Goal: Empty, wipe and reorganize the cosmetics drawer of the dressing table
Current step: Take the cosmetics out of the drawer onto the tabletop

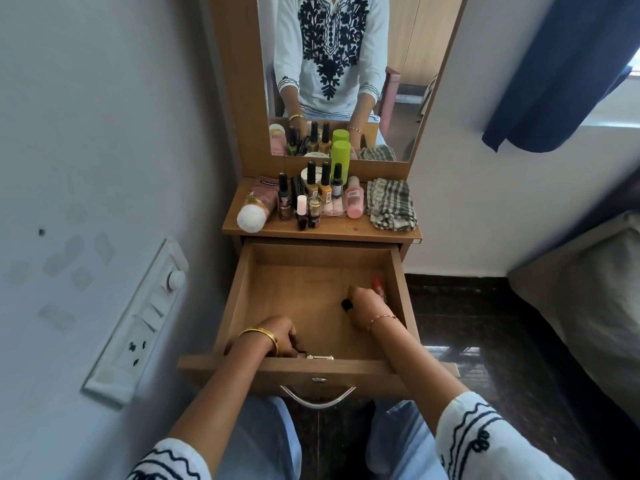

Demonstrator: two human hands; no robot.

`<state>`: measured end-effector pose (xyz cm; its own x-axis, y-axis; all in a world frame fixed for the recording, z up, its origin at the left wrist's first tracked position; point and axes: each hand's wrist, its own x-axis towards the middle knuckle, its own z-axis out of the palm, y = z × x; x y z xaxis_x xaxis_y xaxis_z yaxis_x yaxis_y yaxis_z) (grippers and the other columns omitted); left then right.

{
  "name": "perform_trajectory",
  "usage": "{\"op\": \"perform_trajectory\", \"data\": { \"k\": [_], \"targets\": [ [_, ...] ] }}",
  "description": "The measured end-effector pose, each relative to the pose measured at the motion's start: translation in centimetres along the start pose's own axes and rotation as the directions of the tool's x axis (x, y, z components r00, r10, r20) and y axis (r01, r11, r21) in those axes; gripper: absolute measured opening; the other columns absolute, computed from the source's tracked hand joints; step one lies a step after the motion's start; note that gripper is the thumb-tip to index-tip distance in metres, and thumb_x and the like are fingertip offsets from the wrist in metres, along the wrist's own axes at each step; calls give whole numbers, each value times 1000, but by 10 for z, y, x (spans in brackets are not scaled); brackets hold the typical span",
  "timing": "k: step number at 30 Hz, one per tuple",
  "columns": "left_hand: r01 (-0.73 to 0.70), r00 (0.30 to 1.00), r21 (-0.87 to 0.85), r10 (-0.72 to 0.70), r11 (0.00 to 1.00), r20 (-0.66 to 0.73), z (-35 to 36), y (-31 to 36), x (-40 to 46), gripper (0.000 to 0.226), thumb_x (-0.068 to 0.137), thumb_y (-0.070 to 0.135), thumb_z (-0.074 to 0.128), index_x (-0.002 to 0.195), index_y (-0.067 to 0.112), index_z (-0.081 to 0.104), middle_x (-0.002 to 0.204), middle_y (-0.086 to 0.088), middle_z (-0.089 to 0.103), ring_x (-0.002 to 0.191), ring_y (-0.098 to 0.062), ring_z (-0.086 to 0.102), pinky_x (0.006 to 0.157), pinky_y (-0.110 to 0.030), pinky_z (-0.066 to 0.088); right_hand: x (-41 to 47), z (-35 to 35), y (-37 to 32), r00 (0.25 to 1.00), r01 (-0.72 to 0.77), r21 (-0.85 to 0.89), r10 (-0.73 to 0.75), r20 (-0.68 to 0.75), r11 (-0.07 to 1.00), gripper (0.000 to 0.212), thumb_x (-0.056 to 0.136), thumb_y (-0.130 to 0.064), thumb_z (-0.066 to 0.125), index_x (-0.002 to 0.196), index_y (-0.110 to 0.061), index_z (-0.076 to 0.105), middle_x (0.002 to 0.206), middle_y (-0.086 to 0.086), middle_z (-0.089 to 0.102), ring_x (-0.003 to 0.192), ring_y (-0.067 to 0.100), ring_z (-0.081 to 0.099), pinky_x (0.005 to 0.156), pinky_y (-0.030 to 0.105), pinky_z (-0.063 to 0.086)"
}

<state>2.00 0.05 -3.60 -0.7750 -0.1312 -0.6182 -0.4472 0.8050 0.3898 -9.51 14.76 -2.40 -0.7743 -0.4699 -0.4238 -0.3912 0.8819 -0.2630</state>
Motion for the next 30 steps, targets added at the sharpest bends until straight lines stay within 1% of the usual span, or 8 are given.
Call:
{"op": "perform_trajectory", "data": {
  "k": [4,8,11,15,20,23,25,30],
  "targets": [
    [28,998,2,-28,1000,-59,2,1,2,30,84,31,62,106,10,67,108,-9,68,101,-22,61,90,-34,48,-2,-1,1,1000,14,96,-14,-5,995,33,93,-21,51,124,-8,54,121,10,61,113,24,57,102,30,38],
    [-3,986,-174,-26,985,-164,0,6,1,29,88,28,57,112,12,61,110,-7,63,100,-20,57,88,-32,46,-4,-3,0,998,64,252,-63,-11,966,32,90,-17,55,121,-7,58,118,9,63,103,22,62,75,19,46],
    [-73,966,-335,-17,939,-258,-3,10,0,27,90,24,55,114,12,59,108,-7,62,97,-20,58,86,-32,47,-7,-8,-6,992,124,355,-112,-56,926,29,87,-14,60,115,-4,61,106,12,67,77,16,62,57,13,44],
    [-204,914,-607,-73,768,-400,-18,26,-3,21,91,13,54,109,5,60,99,-8,60,91,-19,55,76,-30,49,-8,-17,-17,990,138,549,-122,-67,825,23,85,-4,61,108,2,61,82,6,65,45,3,59,45,11,49],
    [-322,861,-791,-187,520,-473,-46,56,4,16,92,15,52,103,5,61,104,-14,63,84,-20,59,70,-33,55,-5,-57,-26,969,211,700,-50,-243,682,22,84,-1,61,106,-1,63,83,8,66,59,12,60,59,21,54],
    [-309,907,-935,-244,171,-344,-61,76,9,16,93,11,51,87,-1,59,83,-16,62,72,-26,60,58,-34,58,5,-84,-22,959,179,765,64,-276,619,24,85,1,59,108,-2,62,91,10,65,61,11,61,52,15,53],
    [-293,933,-956,-221,-2,-285,-69,90,8,10,94,7,48,89,0,54,76,-12,57,67,-22,57,47,-27,55,14,-96,-18,936,178,716,108,-335,675,27,84,1,59,111,-2,62,95,14,68,62,13,61,52,16,54],
    [-283,939,-956,-221,-71,-262,-82,105,18,7,92,4,49,97,1,53,77,-11,56,67,-21,56,44,-26,53,34,-114,-18,871,185,319,-5,-492,929,22,84,-9,62,105,-11,69,102,10,70,95,23,64,86,31,51]
  ]
}}
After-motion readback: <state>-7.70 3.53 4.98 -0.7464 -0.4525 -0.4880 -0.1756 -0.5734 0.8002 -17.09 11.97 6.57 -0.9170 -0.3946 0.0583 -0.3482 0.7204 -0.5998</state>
